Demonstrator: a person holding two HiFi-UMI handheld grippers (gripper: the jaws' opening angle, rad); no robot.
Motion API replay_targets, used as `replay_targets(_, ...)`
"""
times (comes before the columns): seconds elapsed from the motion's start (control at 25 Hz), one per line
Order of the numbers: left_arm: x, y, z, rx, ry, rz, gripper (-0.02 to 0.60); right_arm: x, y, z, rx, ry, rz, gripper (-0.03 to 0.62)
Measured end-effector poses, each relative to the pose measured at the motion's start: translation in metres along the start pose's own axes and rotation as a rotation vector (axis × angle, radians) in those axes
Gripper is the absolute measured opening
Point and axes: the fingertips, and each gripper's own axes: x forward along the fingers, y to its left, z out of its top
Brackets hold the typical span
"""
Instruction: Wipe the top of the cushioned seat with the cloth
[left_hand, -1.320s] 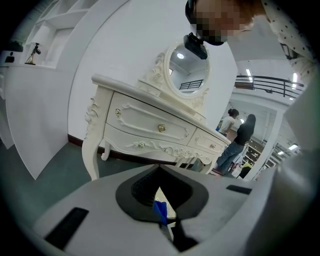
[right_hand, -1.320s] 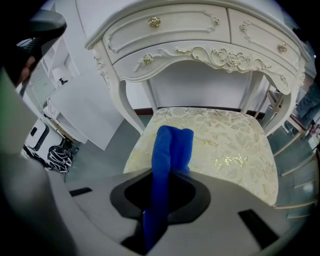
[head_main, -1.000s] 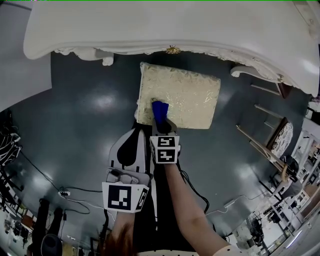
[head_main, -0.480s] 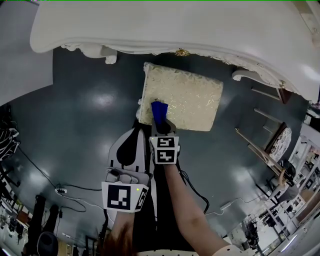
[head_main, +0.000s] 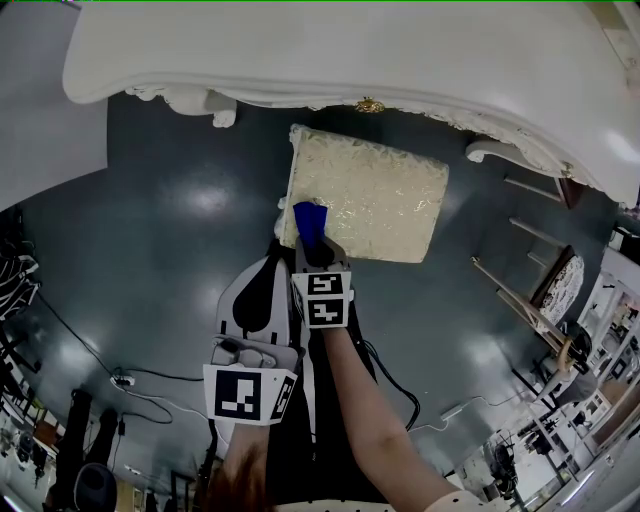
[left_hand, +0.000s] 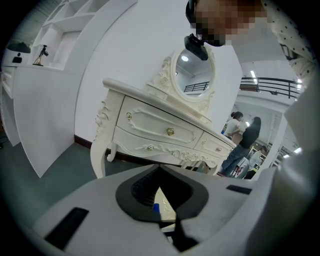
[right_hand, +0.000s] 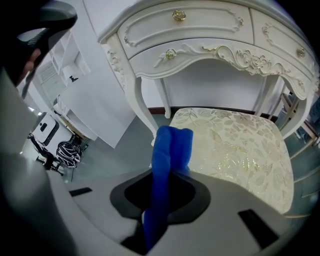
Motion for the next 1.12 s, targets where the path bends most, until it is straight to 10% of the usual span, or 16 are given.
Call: replay_targets(1.12,-0.012,0.009,0.004,-0.005,-0.041,0.077,-0.002,0.004,0.038,0.013,-0.102,-0.011,0.146,0.061)
